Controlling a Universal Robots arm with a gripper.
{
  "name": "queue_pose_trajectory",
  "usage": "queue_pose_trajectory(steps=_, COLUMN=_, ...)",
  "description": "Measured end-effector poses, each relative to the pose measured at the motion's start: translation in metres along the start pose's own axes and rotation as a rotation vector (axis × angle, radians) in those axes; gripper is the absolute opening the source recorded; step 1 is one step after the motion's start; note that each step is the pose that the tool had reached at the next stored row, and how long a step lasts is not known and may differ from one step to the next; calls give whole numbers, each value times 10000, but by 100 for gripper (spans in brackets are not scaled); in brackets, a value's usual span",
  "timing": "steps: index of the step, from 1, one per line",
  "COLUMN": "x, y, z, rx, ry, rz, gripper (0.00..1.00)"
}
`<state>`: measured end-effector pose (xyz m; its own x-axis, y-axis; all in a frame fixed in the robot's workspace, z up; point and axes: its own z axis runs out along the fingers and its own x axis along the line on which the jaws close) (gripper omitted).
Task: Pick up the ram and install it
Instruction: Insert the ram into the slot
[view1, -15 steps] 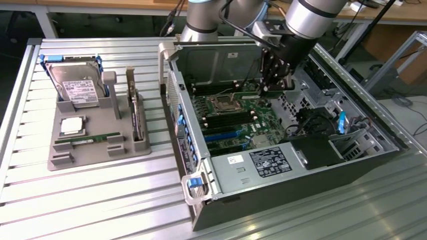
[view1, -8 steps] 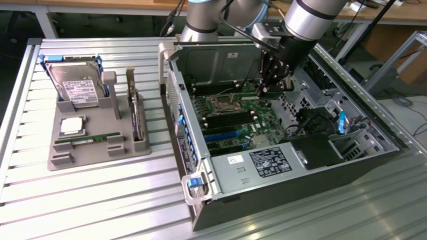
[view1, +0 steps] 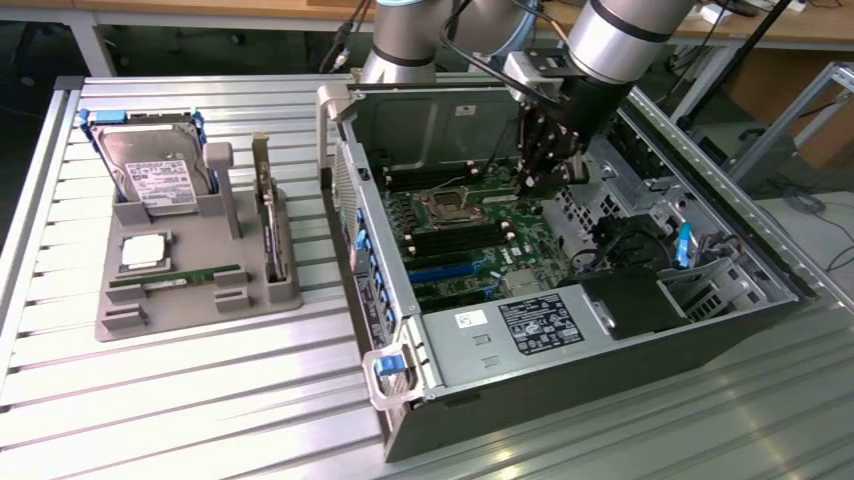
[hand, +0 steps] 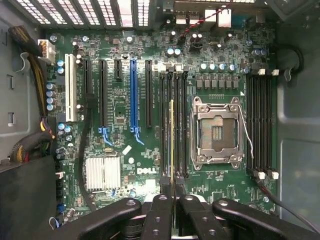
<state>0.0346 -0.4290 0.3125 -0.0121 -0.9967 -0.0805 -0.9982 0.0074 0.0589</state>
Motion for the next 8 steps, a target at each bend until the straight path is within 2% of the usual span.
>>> queue_pose_trajectory(steps=8, x=7, y=-4, z=63, rx=8, ry=-5, rz=101, gripper=12)
